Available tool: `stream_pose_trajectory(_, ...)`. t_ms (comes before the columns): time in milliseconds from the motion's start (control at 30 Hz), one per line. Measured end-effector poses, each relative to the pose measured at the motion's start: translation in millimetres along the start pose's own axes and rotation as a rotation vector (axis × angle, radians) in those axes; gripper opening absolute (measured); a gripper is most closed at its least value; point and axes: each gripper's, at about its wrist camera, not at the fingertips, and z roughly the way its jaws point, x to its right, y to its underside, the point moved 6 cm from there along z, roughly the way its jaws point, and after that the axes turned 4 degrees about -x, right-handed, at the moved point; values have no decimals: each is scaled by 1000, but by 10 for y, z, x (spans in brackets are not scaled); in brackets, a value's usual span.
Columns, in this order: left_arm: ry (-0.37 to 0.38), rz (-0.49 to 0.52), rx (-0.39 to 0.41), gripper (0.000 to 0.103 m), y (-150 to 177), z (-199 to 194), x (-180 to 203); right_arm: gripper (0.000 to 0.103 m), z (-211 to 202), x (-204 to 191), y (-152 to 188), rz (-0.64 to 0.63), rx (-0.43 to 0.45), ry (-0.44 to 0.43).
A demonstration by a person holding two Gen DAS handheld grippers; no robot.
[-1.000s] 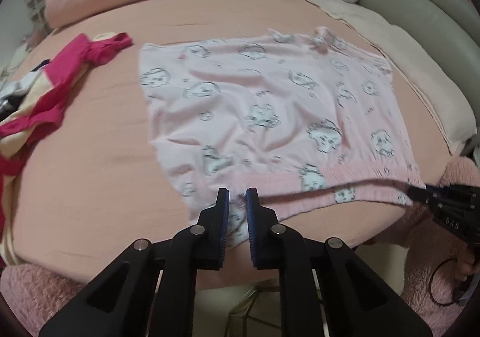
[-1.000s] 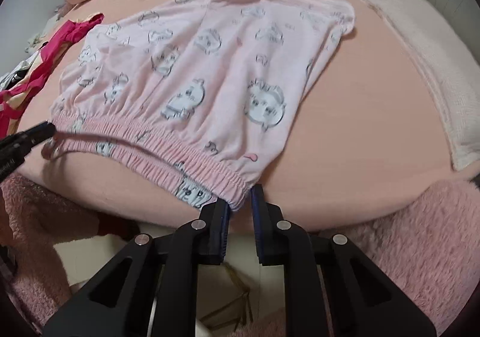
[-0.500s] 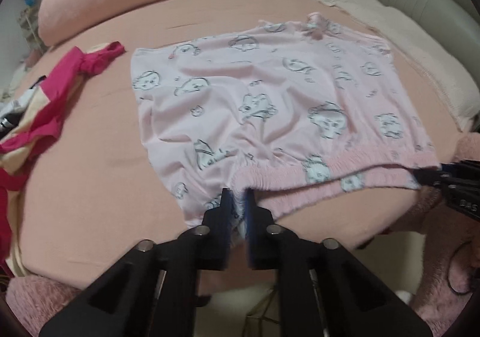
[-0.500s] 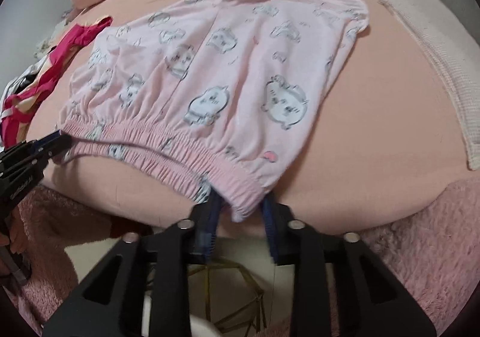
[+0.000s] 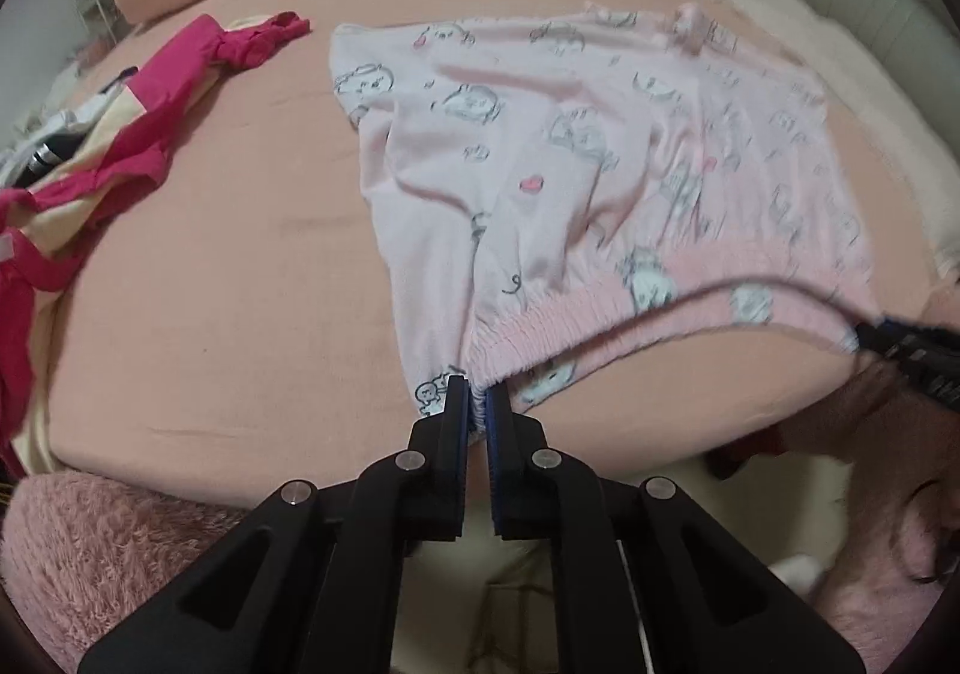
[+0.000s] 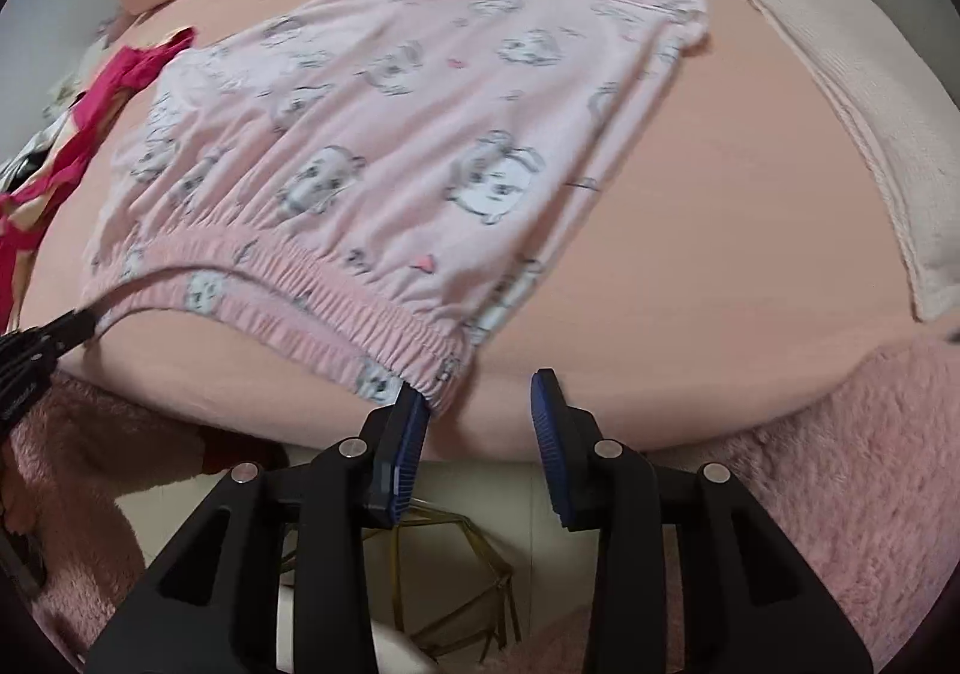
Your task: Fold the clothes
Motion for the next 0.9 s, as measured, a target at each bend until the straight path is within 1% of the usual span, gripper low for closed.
stream_pose_trajectory(33,23,-20,7,12,-3,-16,-24,35,-23,2,1,2,8,-5)
stream_pose_trajectory(67,45,-39,12,23,-2,-23,-51,35,-48,-13,-2,2,18,-26)
stream_pose_trajectory(100,58,-54,11,41,2,-20,-68,35,-73,-37,-8,1,29,-59)
stream_pose_trajectory(133,61,-63,7,45,9,-2,-74,36,-86,-72,-24,-4,33,-80)
stream_pose_trajectory(167,63,-62,2,45,16,18,-62,37,-58,-98,-29,-12,24,-76)
stream_pose_trajectory(200,55,-52,0,42,17,34,-40,37,-10,-114,-26,-21,9,-63)
stream_pose_trajectory(233,33,-39,3,35,15,42,-20,36,38,-131,-22,-30,-6,-49)
stream_pose_trajectory(267,3,-25,7,16,12,48,1,34,63,-154,-28,-36,-7,-38)
stream_pose_trajectory(300,-9,-19,21,13,0,24,14,28,40,-159,-36,-42,3,-12)
stream_pose_trajectory(333,-6,-19,41,13,-20,-25,20,25,-6,-152,-42,-49,16,25)
stream_pose_trajectory(400,-1,-17,83,12,-54,-134,34,23,-83,-103,-37,-42,38,83)
stream_pose_trajectory(467,4,-2,89,12,-68,-195,70,23,-144,-13,-11,-6,43,104)
stream_pose_trajectory(533,-20,23,53,12,-27,-144,104,23,-146,29,31,22,18,83)
stream_pose_trajectory(600,-51,46,-17,12,67,-22,109,23,-127,20,75,27,-11,52)
stream_pose_trajectory(633,-45,49,-62,12,129,47,108,23,-122,24,94,29,-22,34)
stream_pose_trajectory(667,-32,41,-80,14,152,65,94,23,-118,28,113,31,-34,15)
stream_pose_trajectory(733,2,2,-71,18,134,18,42,24,-109,35,152,35,-57,-23)
stream_pose_trajectory(767,28,-23,-60,22,115,-23,10,28,-106,39,171,37,-68,-41)
stream_pose_trajectory(800,61,-48,-40,22,87,-84,-24,33,-155,30,162,42,-58,-78)
stream_pose_trajectory(833,92,-65,-12,22,58,-163,-48,33,-262,17,123,40,-23,-110)
stream_pose_trajectory(900,135,-61,50,22,-10,-322,-50,33,-510,-2,31,25,60,-156)
